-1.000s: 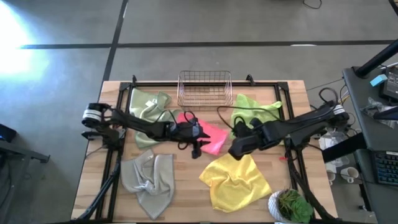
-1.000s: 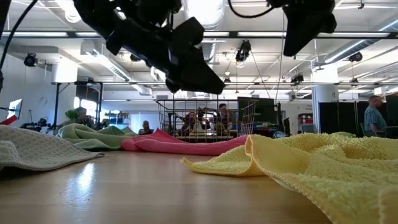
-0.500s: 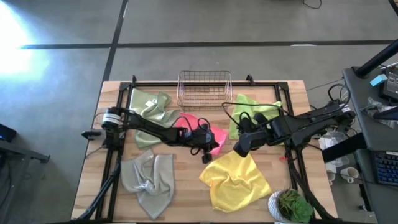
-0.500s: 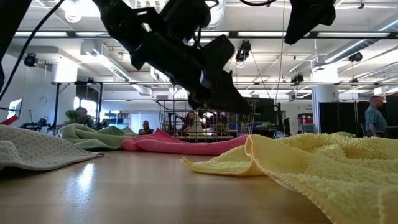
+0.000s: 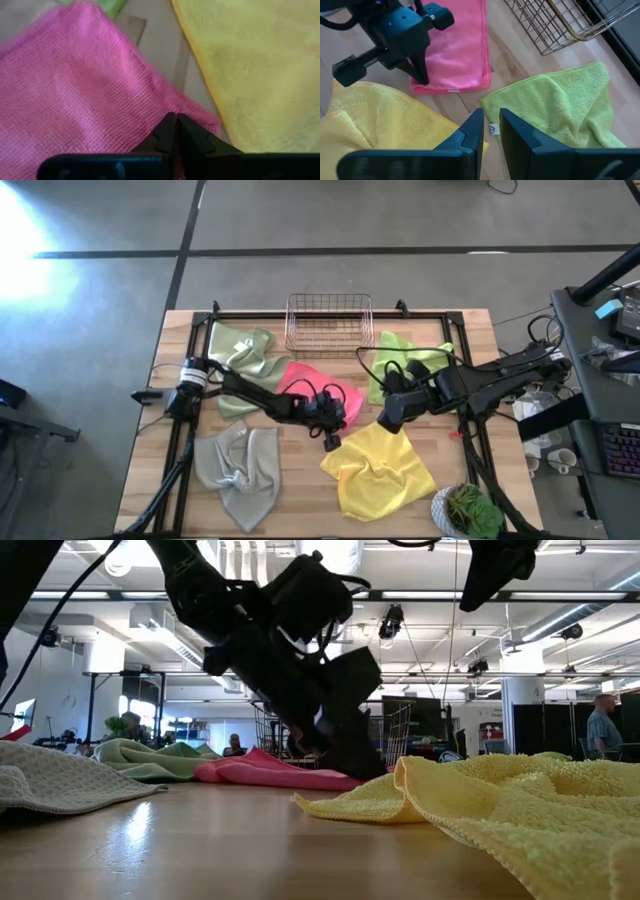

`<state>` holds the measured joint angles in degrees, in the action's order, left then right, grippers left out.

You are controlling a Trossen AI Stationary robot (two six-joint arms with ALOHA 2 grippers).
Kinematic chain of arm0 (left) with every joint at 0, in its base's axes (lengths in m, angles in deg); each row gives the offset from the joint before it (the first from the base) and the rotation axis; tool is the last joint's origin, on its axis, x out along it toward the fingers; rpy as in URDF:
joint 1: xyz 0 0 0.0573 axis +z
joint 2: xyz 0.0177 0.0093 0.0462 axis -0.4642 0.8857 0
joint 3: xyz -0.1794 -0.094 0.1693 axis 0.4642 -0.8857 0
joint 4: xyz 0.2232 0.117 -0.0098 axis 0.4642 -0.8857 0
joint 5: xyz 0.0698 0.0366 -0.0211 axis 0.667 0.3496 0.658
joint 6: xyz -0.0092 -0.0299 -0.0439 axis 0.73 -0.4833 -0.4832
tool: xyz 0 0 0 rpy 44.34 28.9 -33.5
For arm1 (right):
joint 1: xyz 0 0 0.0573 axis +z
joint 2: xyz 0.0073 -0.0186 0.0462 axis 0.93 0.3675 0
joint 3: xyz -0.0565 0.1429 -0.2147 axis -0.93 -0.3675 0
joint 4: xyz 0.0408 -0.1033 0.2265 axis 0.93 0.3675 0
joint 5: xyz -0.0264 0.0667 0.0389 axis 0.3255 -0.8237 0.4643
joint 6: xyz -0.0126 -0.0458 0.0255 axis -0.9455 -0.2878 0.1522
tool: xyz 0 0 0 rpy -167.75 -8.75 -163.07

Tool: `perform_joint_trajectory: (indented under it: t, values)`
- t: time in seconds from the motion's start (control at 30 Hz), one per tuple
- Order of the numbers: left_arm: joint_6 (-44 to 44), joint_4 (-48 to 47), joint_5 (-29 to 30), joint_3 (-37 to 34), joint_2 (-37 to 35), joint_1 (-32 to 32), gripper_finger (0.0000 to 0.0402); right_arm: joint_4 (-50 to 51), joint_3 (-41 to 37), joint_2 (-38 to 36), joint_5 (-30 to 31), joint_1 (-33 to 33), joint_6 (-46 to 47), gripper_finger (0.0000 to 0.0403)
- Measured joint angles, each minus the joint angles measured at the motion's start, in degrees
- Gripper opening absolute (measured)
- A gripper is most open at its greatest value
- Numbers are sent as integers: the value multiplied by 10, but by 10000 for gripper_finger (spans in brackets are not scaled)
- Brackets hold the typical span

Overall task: Fold microfiber towels
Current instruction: Fold the pink microfiber cloth

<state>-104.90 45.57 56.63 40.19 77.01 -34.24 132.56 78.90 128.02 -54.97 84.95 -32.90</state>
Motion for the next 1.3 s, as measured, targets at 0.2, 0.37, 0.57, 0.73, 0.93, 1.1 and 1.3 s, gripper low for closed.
perform_joint_trajectory:
  t: [0.2,0.37,0.57,0.73,0.93,1.1,1.3]
  values:
    - [1,-60,1,1,-3,-13,3,11,0,0,0,0,-1,52]
    - [37,-153,-37,-1,-26,-23,3,12,0,0,0,0,-13,52]
    - [97,-278,-73,-3,-59,-46,4,18,0,0,0,0,-15,52]
    - [112,-337,-92,-3,-88,-69,4,22,0,0,0,0,-15,52]
    - [112,-365,-138,-6,-96,-115,4,22,0,0,0,0,-15,52]
    - [107,-364,-141,-4,-98,-148,4,22,-1,0,0,0,-15,52]
    - [105,-377,-137,2,-112,-159,4,22,-1,0,0,0,-15,52]
